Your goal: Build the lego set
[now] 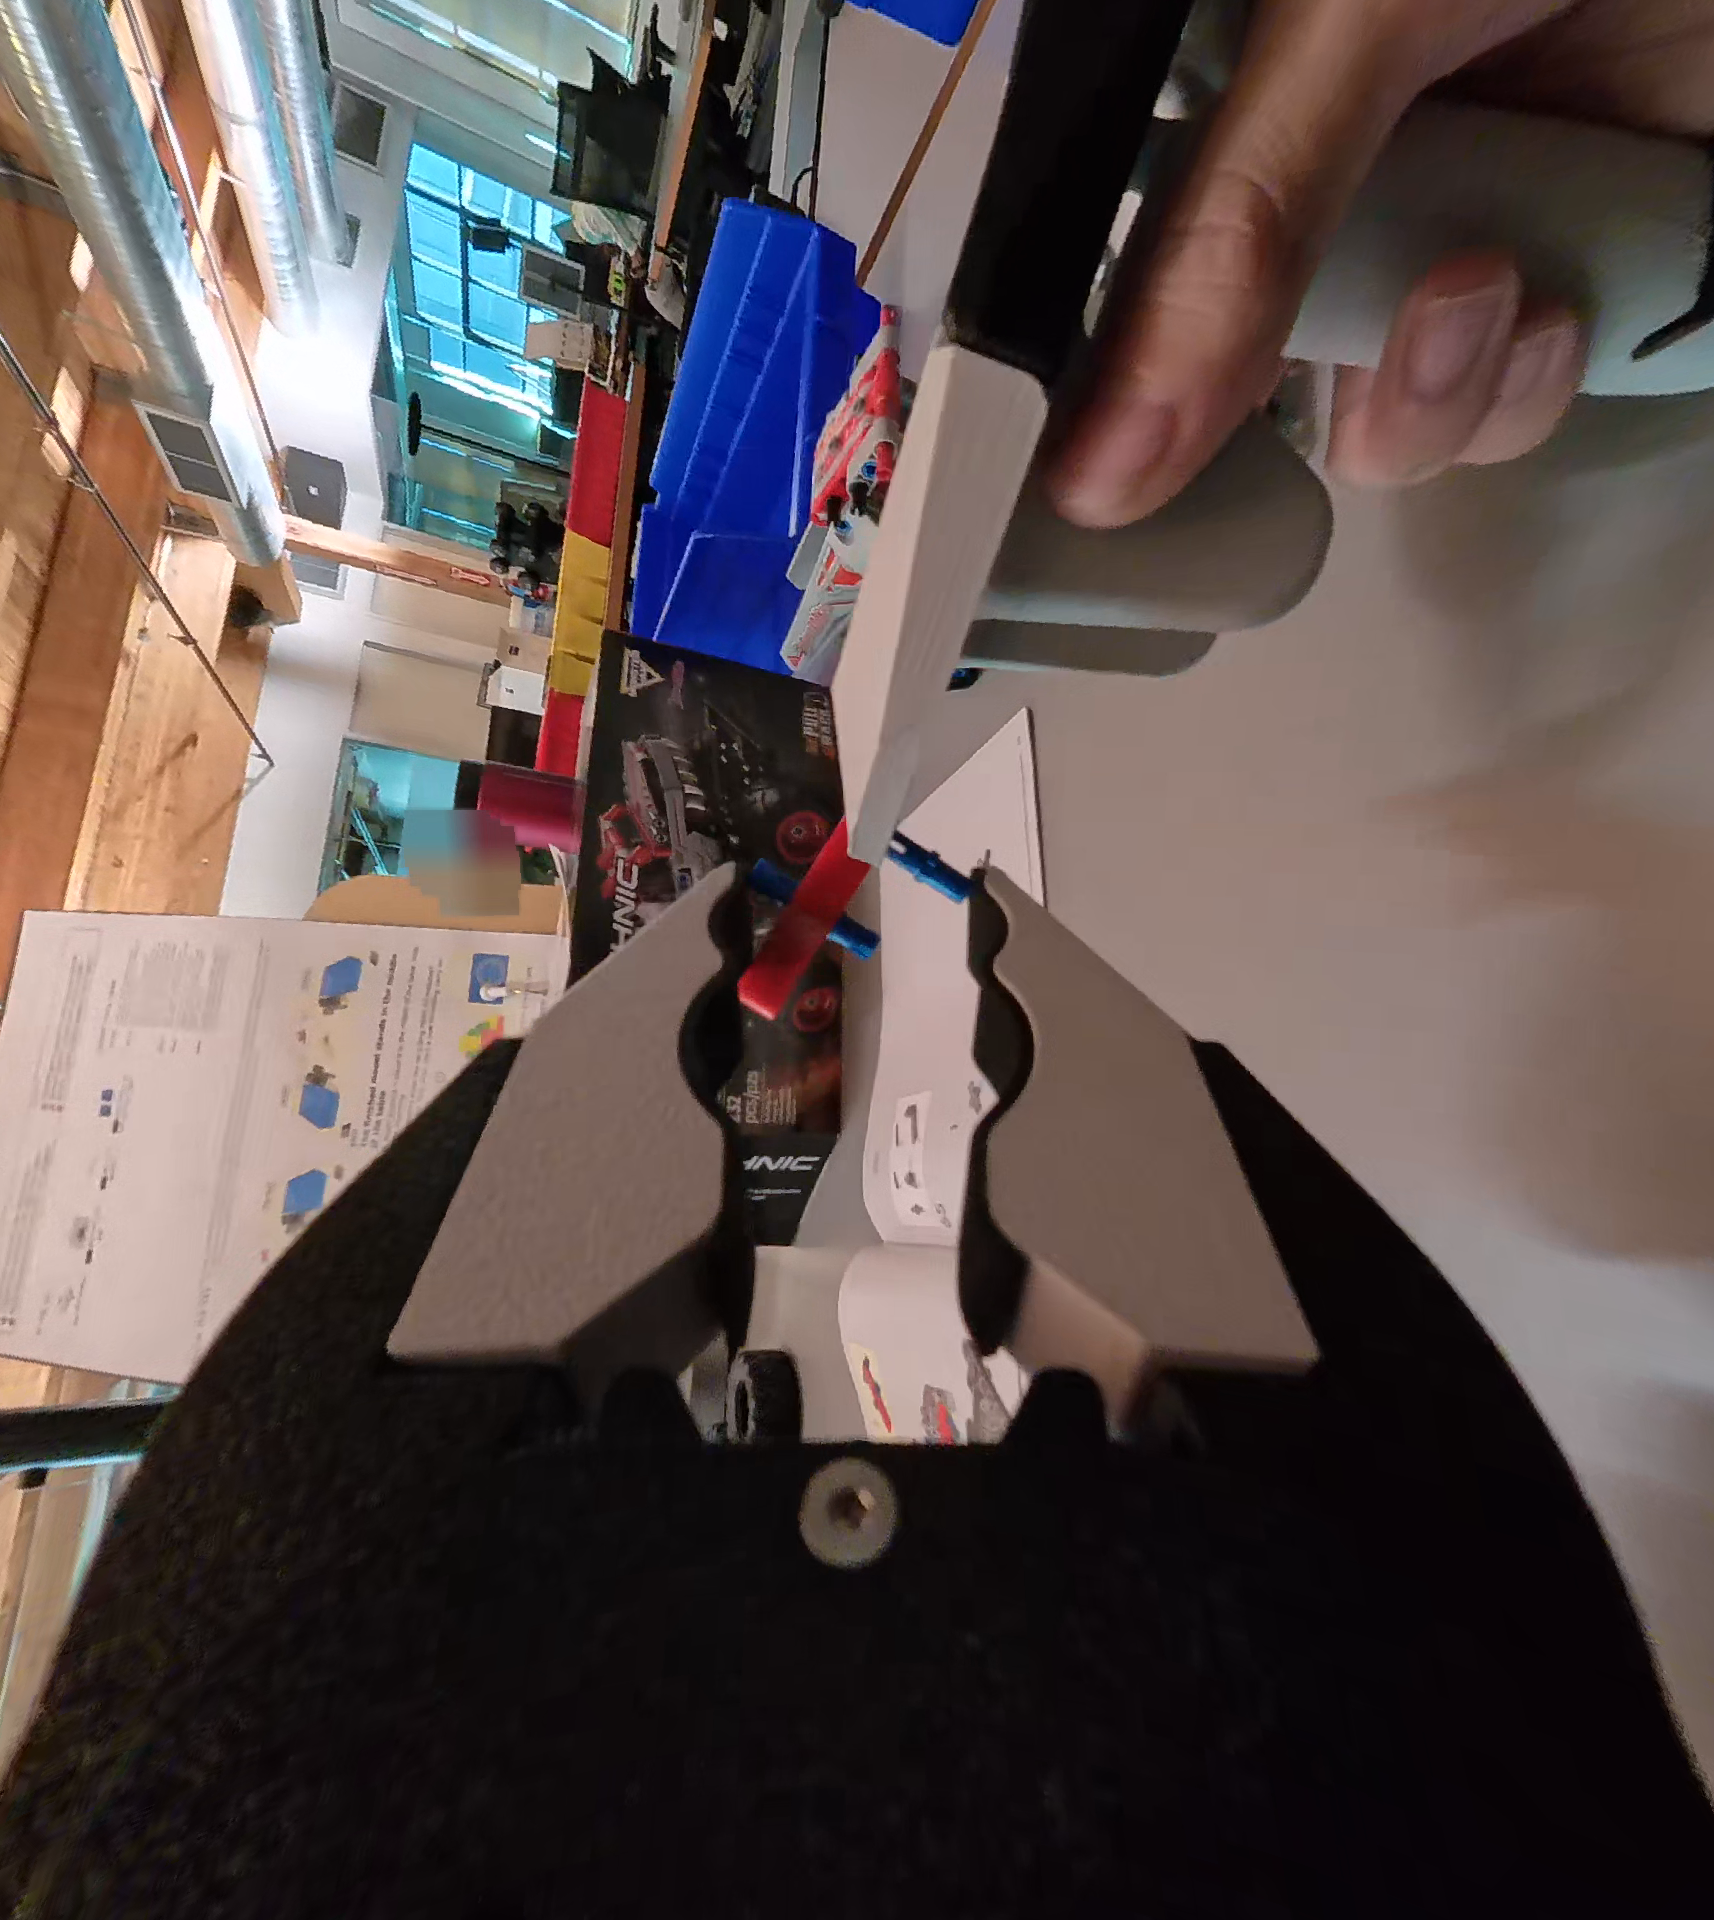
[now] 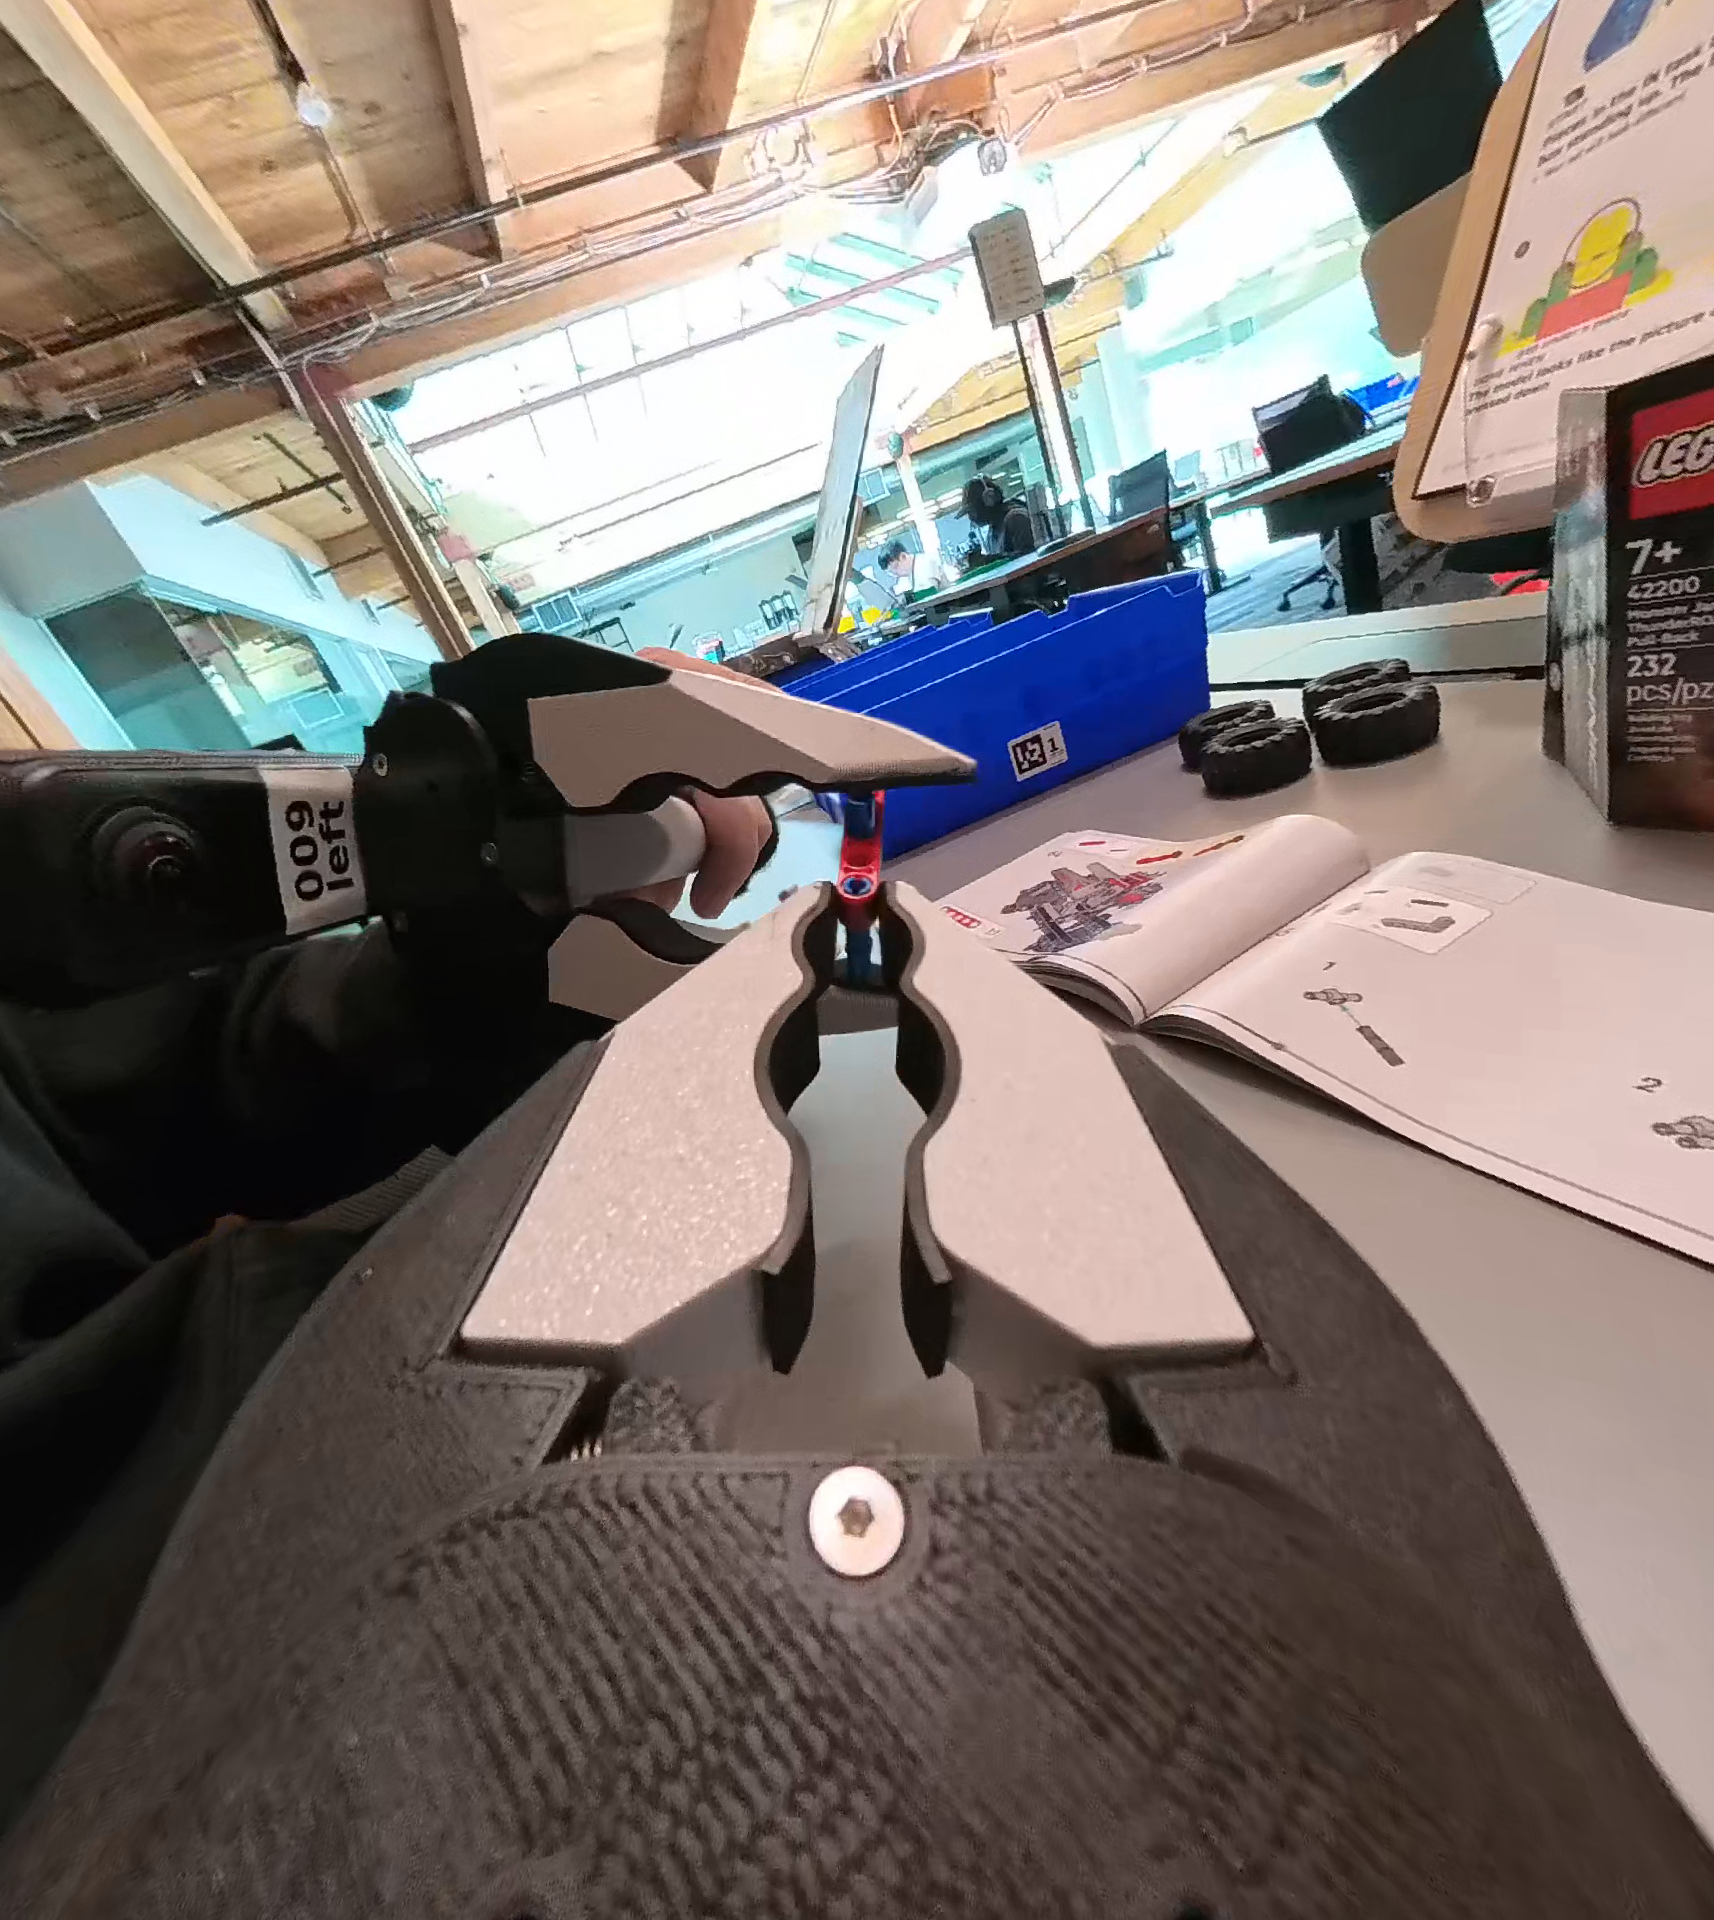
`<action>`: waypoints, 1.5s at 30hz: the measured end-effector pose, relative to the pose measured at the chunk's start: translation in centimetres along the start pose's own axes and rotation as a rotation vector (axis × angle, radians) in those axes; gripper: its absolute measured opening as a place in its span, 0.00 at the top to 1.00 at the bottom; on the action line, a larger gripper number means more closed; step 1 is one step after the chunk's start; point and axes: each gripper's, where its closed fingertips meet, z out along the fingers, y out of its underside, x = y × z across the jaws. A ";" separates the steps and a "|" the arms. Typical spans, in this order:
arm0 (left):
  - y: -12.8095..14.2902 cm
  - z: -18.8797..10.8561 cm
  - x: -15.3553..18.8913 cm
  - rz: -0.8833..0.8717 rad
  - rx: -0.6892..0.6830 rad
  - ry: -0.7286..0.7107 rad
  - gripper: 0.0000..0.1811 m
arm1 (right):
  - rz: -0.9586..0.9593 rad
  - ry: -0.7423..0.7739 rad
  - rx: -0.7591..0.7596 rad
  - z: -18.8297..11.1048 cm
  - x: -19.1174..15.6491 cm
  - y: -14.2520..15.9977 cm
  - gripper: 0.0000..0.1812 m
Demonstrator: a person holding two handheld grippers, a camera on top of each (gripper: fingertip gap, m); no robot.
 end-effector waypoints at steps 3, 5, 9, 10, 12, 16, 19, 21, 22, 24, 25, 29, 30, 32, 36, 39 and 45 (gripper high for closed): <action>0.2 0.3 0.4 -0.023 -0.020 0.027 0.79 | 0.029 0.016 -0.015 -0.1 0.4 0.2 0.97; 0.1 0.5 0.7 -0.064 -0.014 0.046 0.79 | 0.111 0.008 -0.032 -0.3 0.9 0.5 0.97; -0.7 0.2 1.3 -0.174 0.038 0.086 0.80 | 0.345 -0.049 -0.012 -0.7 1.5 0.8 0.97; -0.7 0.1 1.5 -0.201 0.046 0.108 0.79 | 0.351 -0.064 -0.025 -0.7 1.3 1.0 0.97; -0.5 -0.2 1.9 -0.262 0.061 0.145 0.77 | 0.348 -0.075 -0.063 -0.5 1.0 1.5 0.97; -0.2 -1.6 2.1 -0.409 0.136 0.180 0.74 | 0.350 -0.117 -0.116 -0.2 0.2 2.1 0.97; 0.4 -2.5 3.1 -0.360 0.119 0.195 0.77 | 0.370 -0.130 -0.175 0.1 -0.1 3.0 0.97; 1.0 -2.8 4.0 -0.306 0.065 0.217 0.75 | 0.379 -0.116 -0.204 0.3 0.1 3.4 0.97; 1.2 -3.0 4.2 -0.297 0.046 0.214 0.76 | 0.384 -0.108 -0.212 0.4 0.2 3.6 0.97; 1.2 -3.1 4.3 -0.303 0.035 0.195 0.78 | 0.389 -0.111 -0.236 0.6 0.1 3.9 0.97; 1.2 -3.0 4.2 -0.308 0.029 0.178 0.79 | 0.391 -0.104 -0.247 0.6 0.2 4.1 0.97; 1.7 -2.7 4.1 -0.329 -0.005 0.124 0.84 | 0.399 -0.091 -0.260 0.7 0.4 4.3 0.97; 1.7 -2.7 4.2 -0.341 -0.005 0.118 0.83 | 0.400 -0.084 -0.262 0.8 0.5 4.4 0.97; 1.6 -2.6 4.7 -0.366 0.001 0.130 0.78 | 0.405 -0.074 -0.266 0.8 0.7 4.5 0.97; 1.7 -2.7 4.5 -0.406 0.001 0.089 0.82 | 0.408 -0.067 -0.278 0.9 0.7 4.7 0.97; 1.8 -2.7 4.6 -0.422 0.000 0.091 0.82 | 0.409 -0.075 -0.285 0.9 0.6 4.8 0.97; 1.8 -2.4 4.6 -0.394 0.004 0.064 0.82 | 0.412 -0.059 -0.279 1.0 0.9 4.8 0.97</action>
